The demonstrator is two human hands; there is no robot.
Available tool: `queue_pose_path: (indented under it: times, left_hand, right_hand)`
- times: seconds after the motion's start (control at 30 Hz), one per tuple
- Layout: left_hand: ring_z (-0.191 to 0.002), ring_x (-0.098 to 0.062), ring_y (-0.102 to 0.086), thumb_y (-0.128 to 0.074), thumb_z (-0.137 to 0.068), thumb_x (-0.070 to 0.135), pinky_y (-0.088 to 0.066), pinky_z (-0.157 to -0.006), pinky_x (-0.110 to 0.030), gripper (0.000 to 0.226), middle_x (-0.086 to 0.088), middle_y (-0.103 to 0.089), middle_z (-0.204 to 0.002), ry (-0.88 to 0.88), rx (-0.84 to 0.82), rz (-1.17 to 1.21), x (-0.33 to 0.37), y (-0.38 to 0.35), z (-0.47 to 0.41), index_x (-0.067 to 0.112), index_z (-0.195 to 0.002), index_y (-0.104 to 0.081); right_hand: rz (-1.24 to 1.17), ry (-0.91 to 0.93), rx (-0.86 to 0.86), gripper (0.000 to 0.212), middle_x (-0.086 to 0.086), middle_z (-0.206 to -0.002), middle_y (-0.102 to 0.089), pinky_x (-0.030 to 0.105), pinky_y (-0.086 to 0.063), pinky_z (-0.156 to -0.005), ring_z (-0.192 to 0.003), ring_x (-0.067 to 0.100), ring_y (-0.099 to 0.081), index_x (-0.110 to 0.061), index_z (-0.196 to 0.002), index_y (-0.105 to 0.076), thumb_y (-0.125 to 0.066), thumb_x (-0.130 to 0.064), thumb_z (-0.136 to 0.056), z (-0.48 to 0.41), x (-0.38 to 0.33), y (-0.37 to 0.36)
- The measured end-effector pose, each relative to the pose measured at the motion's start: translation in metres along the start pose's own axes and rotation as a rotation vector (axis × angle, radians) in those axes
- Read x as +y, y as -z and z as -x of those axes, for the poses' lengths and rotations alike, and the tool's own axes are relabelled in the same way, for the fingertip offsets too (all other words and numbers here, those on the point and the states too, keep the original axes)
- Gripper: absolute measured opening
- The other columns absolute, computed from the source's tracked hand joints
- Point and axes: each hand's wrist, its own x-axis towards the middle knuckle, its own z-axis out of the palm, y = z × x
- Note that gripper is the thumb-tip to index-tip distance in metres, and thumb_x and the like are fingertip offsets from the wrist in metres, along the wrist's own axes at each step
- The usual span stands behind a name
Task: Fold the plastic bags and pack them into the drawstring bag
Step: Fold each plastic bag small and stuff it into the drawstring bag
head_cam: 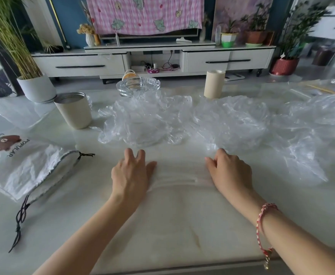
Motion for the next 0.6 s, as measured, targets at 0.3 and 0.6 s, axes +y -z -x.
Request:
queue_pose_path:
  times: [0.3,0.6]
  left_hand:
    - [-0.036,-0.009,-0.04,-0.07,-0.083,0.021,-0.03,-0.036,-0.018,0.038,0.001,-0.064,-0.059,0.22,-0.302,1.066,-0.003,0.035,-0.007,0.014,-0.064,-0.038]
    - [-0.041,-0.004,-0.039,-0.073,-0.06,0.042,-0.031,-0.041,-0.014,0.03,0.012,-0.049,-0.046,-0.066,-0.793,1.043,0.013,0.068,0.024,0.027,-0.047,-0.05]
  right_hand:
    - [-0.461,0.034,-0.048,0.006,0.003,-0.092,-0.062,0.023,-0.043,-0.067,-0.078,0.018,-0.057,-0.013,-0.093,-0.059,-0.06,-0.015,-0.087,0.007,0.028,0.021]
    - [-1.056,0.186,-1.098,0.043,-0.005,-0.107,-0.066,0.016,-0.048,-0.085,-0.098,0.005,-0.063,-0.024,-0.106,-0.059,-0.078,-0.032,-0.068,0.039,-0.013,0.067]
